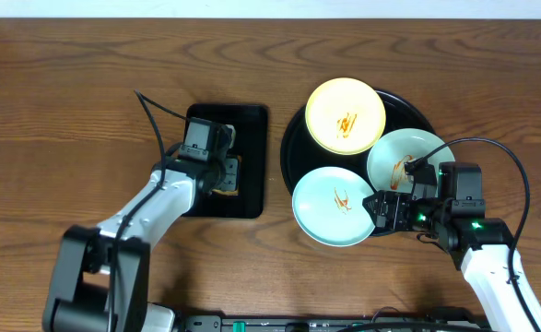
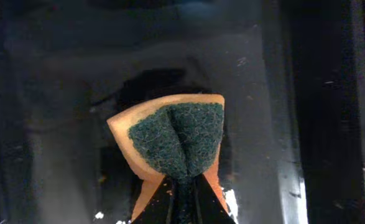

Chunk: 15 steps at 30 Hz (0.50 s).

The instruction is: Clean dirty plates on tray and stack at the side

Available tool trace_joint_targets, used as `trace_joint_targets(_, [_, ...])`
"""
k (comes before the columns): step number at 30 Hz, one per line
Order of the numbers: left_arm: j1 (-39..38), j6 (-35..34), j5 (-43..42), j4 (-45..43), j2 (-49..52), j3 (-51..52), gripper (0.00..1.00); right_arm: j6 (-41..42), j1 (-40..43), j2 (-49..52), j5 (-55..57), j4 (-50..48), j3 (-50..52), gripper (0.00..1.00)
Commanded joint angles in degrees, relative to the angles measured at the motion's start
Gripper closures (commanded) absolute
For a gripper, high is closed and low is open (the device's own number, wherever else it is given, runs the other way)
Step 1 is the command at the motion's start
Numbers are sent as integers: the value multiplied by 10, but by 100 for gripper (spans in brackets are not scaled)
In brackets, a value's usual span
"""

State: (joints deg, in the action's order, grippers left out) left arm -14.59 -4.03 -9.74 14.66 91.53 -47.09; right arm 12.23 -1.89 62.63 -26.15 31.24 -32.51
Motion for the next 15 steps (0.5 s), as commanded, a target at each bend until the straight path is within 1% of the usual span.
trace_joint_targets(1, [-3,3,3,0,-56,2,92,6,-5,0,-7,-6,-11,12])
trace_joint_targets(4, [-3,-11,3,5,-90,3,92,6,-5,0,-7,-8,-11,13])
trace_joint_targets(7, [-3,-12,3,13,-94,3,93,6,-5,0,-7,-8,-11,13])
trace_joint_targets(11, [-3,-12,3,14,-66,6,92,6,-5,5,-7,-7,-11,15])
trace_joint_targets(15, [-3,-12,3,12,-22,7,93,6,-5,28,-7,-10,-11,16])
